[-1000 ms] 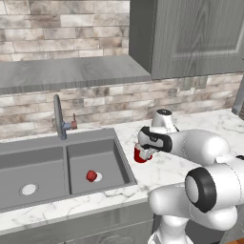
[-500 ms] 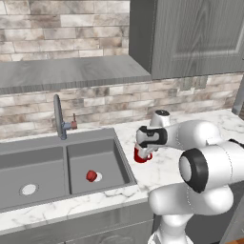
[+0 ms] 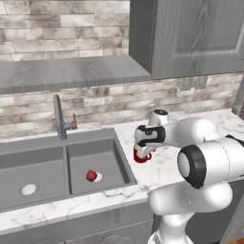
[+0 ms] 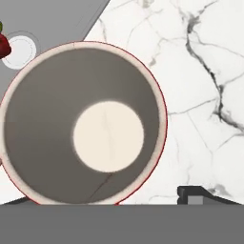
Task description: Clear the mugs and bowl far away from the sink.
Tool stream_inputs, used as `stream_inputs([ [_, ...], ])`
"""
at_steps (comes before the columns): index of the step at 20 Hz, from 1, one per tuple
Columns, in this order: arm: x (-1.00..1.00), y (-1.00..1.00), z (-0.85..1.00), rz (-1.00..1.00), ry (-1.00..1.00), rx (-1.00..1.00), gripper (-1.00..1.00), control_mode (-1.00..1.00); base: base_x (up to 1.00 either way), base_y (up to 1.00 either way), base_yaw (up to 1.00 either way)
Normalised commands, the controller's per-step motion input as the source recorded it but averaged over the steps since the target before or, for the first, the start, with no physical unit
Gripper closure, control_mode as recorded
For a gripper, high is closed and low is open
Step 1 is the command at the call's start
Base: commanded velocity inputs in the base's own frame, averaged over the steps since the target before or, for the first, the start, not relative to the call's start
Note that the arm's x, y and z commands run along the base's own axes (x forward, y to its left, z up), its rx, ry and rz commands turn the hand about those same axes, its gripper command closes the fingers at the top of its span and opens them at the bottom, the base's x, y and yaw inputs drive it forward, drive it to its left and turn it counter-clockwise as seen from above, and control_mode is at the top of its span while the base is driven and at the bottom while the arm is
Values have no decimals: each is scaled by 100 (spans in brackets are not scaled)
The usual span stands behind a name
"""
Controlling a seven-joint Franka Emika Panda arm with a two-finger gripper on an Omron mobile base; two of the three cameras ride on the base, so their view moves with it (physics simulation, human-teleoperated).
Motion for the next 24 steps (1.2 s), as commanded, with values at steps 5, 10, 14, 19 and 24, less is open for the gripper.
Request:
stream_inputs([
  [5, -1, 9, -8, 3, 0, 0, 100, -100, 0, 0, 0],
  [10, -16, 0, -21, 4, 0, 1, 100, -100, 0, 0, 0],
  [14, -21, 0, -32, 3, 0, 2, 100, -100, 0, 0, 0],
  [19, -62, 0, 31, 0, -15, 0, 100, -100, 0, 0, 0],
  [24, -83, 1, 72, -7, -15, 1, 100, -100, 0, 0, 0],
])
